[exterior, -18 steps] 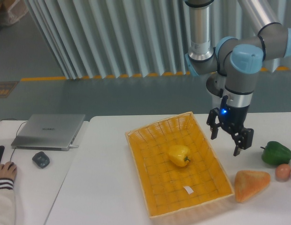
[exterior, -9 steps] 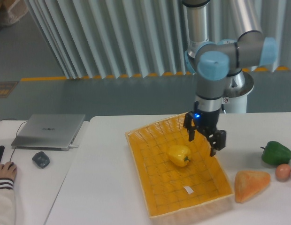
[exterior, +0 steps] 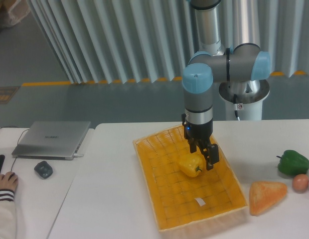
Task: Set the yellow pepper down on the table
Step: 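Move the open gripper over the yellow pepper and lower onto it, then close the gripper on the yellow pepper's stem end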
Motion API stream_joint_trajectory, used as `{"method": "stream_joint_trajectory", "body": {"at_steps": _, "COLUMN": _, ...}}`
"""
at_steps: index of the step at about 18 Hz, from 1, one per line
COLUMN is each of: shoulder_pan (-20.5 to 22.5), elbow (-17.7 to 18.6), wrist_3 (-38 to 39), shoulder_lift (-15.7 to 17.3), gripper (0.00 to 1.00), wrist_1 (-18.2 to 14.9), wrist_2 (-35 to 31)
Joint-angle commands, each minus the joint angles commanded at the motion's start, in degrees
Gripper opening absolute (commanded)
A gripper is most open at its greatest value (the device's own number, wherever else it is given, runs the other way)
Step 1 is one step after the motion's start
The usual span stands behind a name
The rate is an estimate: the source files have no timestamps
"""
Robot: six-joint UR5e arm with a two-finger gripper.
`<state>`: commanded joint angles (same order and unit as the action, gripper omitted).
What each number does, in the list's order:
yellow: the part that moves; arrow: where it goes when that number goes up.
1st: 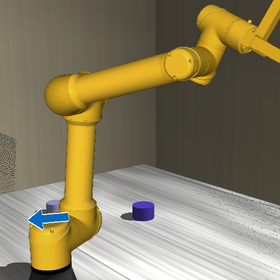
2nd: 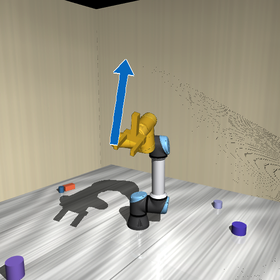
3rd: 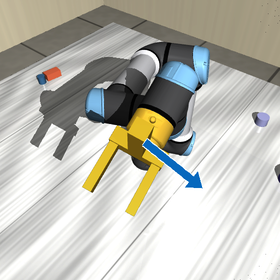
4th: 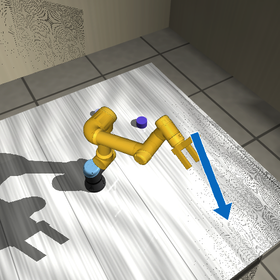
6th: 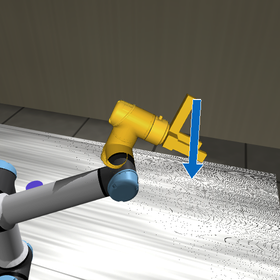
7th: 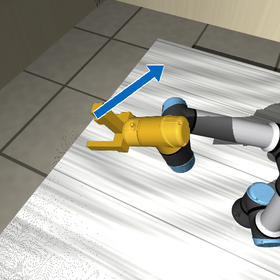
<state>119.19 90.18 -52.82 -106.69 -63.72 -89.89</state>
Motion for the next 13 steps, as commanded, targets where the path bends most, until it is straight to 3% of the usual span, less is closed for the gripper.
{"method": "stream_joint_trajectory", "body": {"at_steps": 4, "shoulder_pan": -3.17, "elbow": -0.62, "wrist_3": -1.14, "shoulder_lift": -1.23, "gripper": 1.00, "wrist_1": -0.35, "wrist_2": -2.92}}
{"method": "stream_joint_trajectory", "body": {"at_steps": 11, "shoulder_pan": -5.28, "elbow": 0.09, "wrist_3": -18.51, "shoulder_lift": -1.94, "gripper": 1.00, "wrist_1": -1.41, "wrist_2": -2.57}}
{"method": "stream_joint_trajectory", "body": {"at_steps": 13, "shoulder_pan": -5.98, "elbow": 0.17, "wrist_3": -23.63, "shoulder_lift": -1.94, "gripper": 1.00, "wrist_1": -3.51, "wrist_2": -3.01}}
